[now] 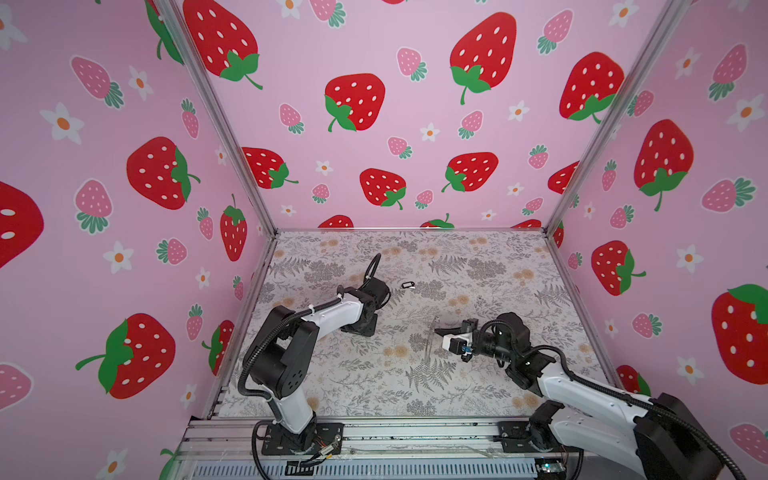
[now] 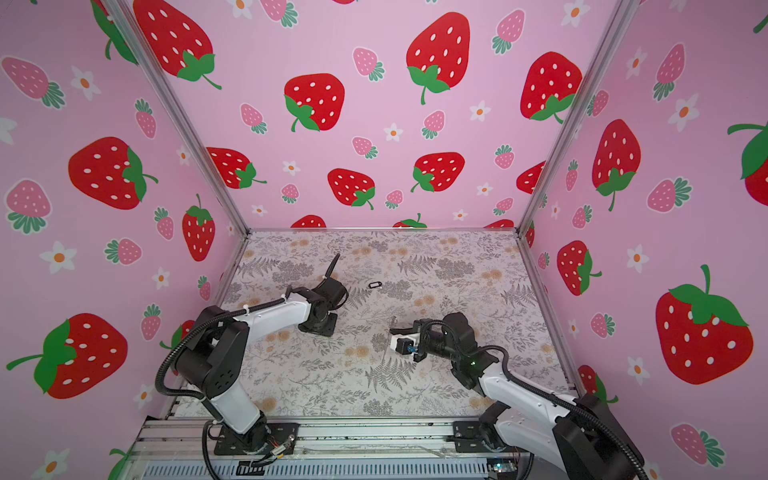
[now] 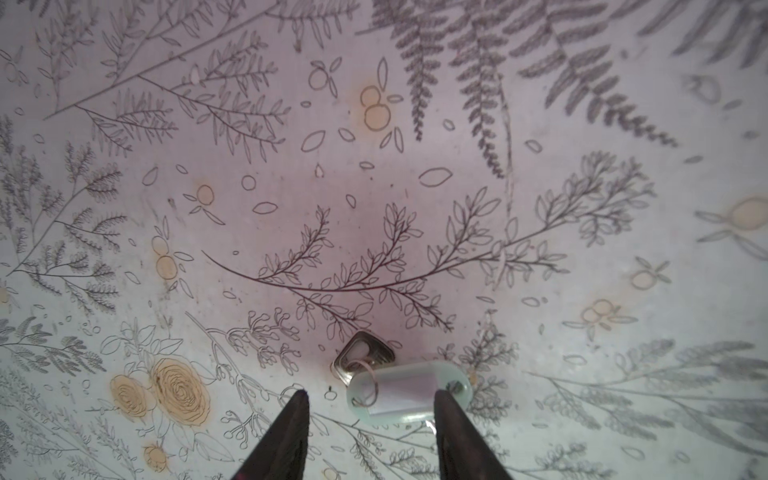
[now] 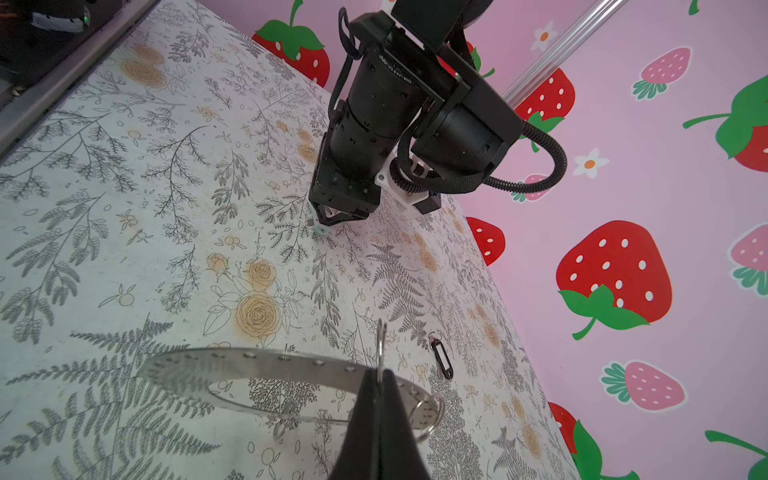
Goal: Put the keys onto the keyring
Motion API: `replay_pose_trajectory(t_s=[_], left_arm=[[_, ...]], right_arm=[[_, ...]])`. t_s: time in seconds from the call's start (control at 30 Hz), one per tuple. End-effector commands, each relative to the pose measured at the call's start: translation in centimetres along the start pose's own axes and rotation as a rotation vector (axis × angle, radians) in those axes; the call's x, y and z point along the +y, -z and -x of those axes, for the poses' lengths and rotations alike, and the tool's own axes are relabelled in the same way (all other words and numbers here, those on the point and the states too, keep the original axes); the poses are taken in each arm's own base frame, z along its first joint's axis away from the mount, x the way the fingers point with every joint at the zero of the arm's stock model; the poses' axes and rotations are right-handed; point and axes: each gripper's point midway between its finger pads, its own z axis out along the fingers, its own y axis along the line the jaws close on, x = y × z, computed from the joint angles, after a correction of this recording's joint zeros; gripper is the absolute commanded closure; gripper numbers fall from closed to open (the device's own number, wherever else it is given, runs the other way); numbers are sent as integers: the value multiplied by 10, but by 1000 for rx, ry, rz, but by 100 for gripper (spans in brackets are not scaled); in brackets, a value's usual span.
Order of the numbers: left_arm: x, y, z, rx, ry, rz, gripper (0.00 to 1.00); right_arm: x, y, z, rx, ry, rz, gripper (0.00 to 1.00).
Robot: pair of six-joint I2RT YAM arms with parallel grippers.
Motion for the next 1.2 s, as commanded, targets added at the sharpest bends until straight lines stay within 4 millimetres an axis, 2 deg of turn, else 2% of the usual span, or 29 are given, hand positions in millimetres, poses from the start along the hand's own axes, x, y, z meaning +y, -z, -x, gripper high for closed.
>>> replay_pose_trajectory(t_s=[0.0,0.33,0.7,1.17], left_arm=[[9,4,1,19,-30,66,52],[10,2,4,26,-44,83,64],[7,-5,4,54,-55,81,70],[9,-8,1,67,-45,84,87]], right_arm=[[-5,-2,13,-41,19,6,100],[-5,-5,11,-36,11,14,100],[-4,-5,10,-31,5,19,100],[-3,-6,9,-30,1,26,100]])
